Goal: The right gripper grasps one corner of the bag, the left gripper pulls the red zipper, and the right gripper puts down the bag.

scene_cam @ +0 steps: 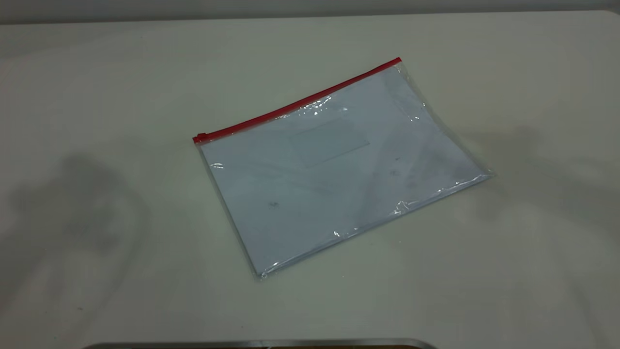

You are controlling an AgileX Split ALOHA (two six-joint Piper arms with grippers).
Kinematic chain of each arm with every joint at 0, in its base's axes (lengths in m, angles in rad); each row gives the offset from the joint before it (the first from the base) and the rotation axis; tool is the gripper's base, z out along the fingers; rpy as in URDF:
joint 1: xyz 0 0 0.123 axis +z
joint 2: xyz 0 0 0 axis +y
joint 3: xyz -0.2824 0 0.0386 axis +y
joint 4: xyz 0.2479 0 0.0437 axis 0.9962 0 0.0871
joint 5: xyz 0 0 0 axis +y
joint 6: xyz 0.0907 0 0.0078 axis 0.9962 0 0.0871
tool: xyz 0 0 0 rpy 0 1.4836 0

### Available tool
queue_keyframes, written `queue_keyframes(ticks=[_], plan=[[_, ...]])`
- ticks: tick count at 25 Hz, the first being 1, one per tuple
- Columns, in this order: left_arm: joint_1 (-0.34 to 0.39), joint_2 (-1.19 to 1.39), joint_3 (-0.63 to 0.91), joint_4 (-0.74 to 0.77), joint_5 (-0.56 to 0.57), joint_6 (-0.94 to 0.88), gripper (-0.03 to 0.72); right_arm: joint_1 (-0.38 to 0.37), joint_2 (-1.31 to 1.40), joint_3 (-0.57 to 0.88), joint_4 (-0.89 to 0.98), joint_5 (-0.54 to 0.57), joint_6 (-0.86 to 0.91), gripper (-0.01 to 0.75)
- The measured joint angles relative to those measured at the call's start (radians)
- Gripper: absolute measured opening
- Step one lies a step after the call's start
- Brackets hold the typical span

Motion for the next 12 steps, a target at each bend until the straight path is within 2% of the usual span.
queue_keyframes(ticks=[7,12], plan=[[0.0,-0.184,0.014,-0.01,0.008,-0.149,0.59,0.0,-0.171,0.035,-0.187,0.017,0.301,0.576],[0.0,-0.376,0.122,-0.009,0.008,-0.186,0.59,0.0,-0.348,0.196,-0.275,0.017,0.397,0.574]])
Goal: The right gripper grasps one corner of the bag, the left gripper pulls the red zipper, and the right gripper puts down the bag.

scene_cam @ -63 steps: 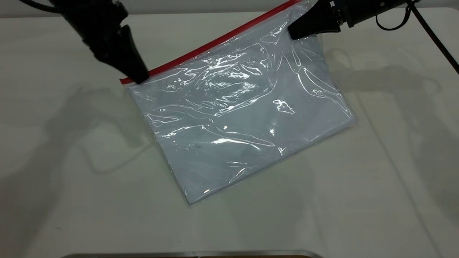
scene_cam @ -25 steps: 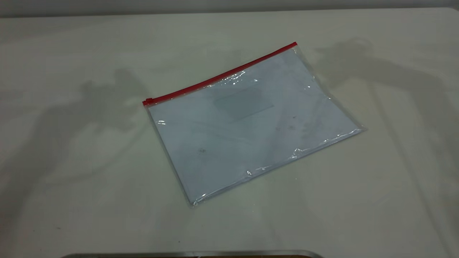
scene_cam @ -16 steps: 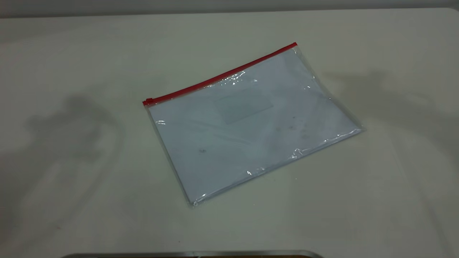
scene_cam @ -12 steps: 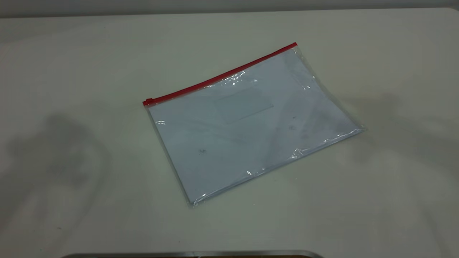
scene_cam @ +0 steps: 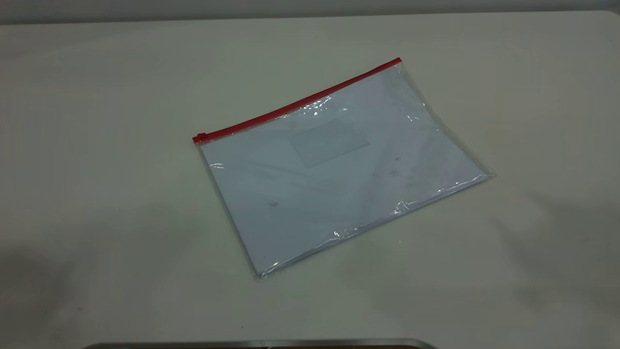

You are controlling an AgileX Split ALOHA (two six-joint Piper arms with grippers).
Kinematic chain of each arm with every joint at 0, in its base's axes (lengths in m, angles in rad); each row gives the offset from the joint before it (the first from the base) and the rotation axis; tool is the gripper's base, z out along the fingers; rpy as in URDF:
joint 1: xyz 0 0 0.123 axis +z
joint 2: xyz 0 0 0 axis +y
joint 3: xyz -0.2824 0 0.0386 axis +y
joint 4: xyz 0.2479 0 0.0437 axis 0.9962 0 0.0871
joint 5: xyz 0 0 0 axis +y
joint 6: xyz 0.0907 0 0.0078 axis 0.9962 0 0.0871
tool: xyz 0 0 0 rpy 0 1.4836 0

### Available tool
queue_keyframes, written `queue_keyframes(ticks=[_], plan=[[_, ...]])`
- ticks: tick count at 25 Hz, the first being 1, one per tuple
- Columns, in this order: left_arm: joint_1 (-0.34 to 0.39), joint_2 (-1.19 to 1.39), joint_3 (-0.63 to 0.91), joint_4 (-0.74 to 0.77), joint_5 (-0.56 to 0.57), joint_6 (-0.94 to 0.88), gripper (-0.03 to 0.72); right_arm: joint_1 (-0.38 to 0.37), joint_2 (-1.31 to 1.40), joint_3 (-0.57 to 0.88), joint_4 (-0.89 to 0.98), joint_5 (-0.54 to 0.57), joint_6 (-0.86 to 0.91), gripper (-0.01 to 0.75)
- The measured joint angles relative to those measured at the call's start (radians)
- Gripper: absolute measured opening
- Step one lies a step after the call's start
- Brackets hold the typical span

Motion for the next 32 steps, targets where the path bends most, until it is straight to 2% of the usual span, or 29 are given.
queue_keyframes(ticks=[8,18,26,32], plan=[[0.0,-0.393,0.305,-0.008,0.0,-0.017,0.59,0.0,-0.374,0.401,0.007,0.0,0.024,0.574],[0.0,-0.676,0.575,-0.008,0.0,-0.046,0.59,0.0,-0.747,0.777,-0.028,-0.005,0.025,0.574],[0.0,-0.719,0.753,-0.008,0.0,-0.059,0.59,0.0,-0.961,0.973,-0.2,-0.038,0.081,0.574],[0.0,-0.719,0.844,-0.008,-0.006,-0.07,0.59,0.0,-1.106,1.055,-0.304,-0.071,0.132,0.574]])
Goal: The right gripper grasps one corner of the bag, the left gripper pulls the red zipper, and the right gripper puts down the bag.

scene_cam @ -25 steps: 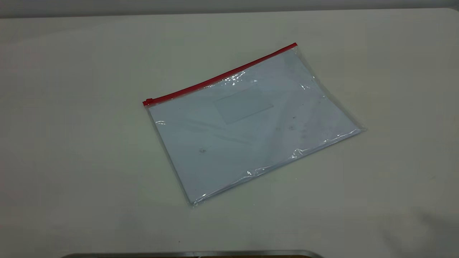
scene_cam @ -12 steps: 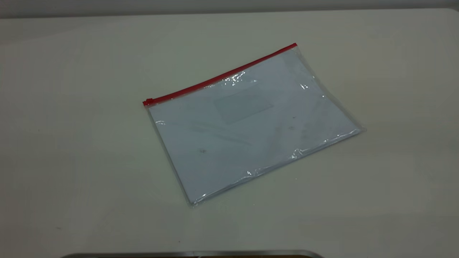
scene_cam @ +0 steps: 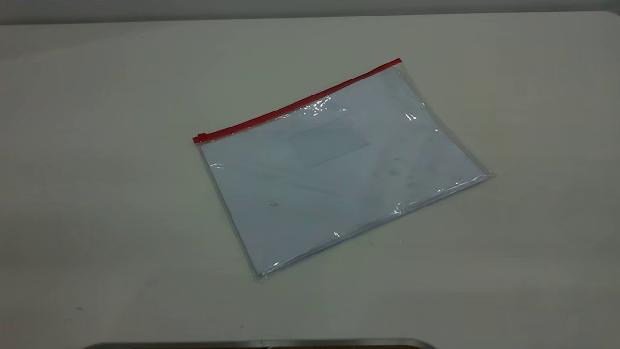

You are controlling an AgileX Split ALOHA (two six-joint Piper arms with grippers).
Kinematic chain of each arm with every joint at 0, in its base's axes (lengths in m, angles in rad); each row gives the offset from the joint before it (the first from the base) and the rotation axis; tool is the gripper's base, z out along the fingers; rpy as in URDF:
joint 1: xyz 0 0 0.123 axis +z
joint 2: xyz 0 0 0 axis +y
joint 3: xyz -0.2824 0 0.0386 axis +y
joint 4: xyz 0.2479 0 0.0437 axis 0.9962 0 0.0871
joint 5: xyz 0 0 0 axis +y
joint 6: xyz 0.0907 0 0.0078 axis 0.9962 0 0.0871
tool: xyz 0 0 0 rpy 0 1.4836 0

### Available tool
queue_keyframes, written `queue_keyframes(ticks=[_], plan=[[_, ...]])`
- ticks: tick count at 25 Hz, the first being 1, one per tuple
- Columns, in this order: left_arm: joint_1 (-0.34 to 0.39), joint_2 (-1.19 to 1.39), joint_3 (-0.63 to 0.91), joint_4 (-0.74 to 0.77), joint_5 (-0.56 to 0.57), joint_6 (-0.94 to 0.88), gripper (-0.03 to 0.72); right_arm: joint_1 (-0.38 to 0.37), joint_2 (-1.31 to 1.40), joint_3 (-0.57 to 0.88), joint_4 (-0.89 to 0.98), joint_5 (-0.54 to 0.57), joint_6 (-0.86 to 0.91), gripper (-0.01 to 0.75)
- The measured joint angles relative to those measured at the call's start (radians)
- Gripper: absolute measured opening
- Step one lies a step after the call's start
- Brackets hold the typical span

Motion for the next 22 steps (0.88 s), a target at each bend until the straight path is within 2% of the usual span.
queue_keyframes(ticks=[13,22], plan=[[0.0,0.0,0.027,0.001,-0.032,-0.001,0.59,0.0,-0.056,0.047,-0.12,-0.024,0.171,0.574],[0.0,0.0,0.027,0.001,-0.032,-0.004,0.59,0.0,-0.056,0.047,-0.129,-0.025,0.18,0.574]])
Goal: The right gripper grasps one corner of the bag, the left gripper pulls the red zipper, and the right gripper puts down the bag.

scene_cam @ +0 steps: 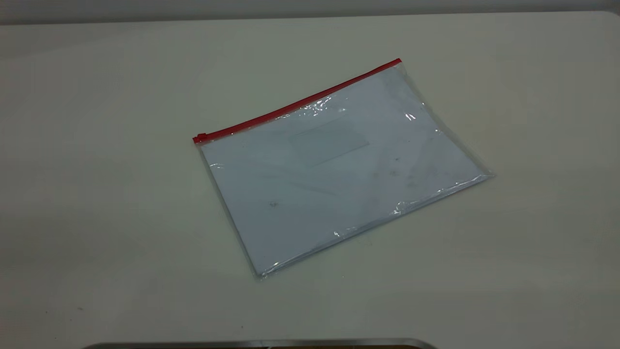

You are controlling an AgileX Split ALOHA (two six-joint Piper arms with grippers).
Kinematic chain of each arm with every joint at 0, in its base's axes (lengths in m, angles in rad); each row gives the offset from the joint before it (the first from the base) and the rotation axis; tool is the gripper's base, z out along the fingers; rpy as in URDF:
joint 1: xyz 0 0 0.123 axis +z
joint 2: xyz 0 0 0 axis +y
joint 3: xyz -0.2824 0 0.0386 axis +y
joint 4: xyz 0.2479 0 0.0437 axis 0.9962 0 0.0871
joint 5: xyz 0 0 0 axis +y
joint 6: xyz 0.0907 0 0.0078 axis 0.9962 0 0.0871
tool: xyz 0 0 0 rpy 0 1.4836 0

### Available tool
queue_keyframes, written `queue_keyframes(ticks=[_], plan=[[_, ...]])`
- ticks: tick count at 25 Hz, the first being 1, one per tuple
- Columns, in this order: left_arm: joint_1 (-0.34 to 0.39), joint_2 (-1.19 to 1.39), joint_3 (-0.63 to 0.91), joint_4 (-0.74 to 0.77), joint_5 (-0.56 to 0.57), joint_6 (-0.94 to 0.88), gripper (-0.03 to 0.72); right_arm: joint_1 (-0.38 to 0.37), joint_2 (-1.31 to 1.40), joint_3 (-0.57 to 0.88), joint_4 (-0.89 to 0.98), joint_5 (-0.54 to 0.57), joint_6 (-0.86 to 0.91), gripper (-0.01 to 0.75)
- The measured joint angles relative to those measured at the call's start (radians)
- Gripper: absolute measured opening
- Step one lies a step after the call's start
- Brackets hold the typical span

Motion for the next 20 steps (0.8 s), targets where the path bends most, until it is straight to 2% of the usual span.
queue_keyframes(ticks=[11,18,20], plan=[[0.005,-0.025,0.001,-0.001,0.0,0.0,0.59,0.0,0.0,0.0,0.0,0.0,0.0,0.574],[0.145,-0.175,0.001,0.023,0.0,0.002,0.59,0.0,0.0,0.001,0.0,-0.001,0.0,0.574],[0.165,-0.221,0.001,0.033,0.001,-0.005,0.59,0.0,0.0,0.001,0.0,-0.001,0.0,0.574]])
